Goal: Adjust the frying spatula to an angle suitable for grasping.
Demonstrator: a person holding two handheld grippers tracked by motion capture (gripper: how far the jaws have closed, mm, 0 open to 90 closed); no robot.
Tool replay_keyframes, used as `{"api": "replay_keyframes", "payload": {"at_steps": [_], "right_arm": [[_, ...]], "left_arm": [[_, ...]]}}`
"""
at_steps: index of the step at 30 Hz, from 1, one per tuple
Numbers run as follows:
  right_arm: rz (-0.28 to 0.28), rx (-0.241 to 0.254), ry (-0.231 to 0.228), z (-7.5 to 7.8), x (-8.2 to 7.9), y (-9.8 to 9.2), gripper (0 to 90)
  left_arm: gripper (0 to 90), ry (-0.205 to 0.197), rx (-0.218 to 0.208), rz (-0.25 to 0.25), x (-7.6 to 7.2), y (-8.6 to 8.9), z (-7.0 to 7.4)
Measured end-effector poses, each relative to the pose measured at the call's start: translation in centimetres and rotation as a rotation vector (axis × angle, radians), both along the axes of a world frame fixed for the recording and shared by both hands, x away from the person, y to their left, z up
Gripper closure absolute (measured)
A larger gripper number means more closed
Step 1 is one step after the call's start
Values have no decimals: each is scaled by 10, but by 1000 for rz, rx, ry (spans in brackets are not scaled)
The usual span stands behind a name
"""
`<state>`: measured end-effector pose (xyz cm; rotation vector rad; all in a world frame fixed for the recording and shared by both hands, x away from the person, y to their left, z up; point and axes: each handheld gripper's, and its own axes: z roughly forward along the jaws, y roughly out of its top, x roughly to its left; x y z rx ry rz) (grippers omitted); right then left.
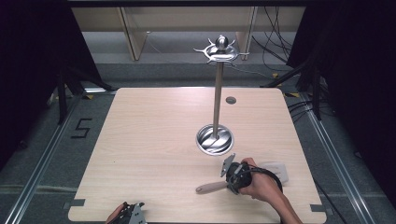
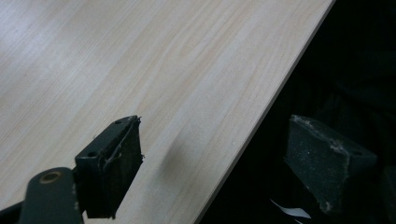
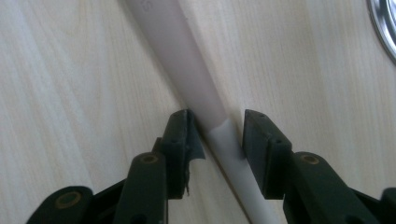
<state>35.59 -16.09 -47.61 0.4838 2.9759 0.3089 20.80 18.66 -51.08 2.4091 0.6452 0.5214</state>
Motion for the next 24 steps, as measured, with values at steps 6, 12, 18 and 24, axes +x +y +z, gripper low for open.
{"api": "replay_keyframes", "payload": {"at_steps": [6, 12, 18, 24], "right_arm": [[120, -29, -42, 0, 5, 6, 667], [177, -54, -28, 0, 8, 10, 687], [222, -86, 6, 1, 11, 14, 706], [246, -95, -3, 1, 11, 16, 733]], "left_arm": [[179, -12, 9, 10, 0, 0, 0], [178, 1, 0, 1, 0, 0, 0], [179, 1, -9, -2, -1, -1, -1], [179, -2, -10, -2, 0, 0, 0]]}}
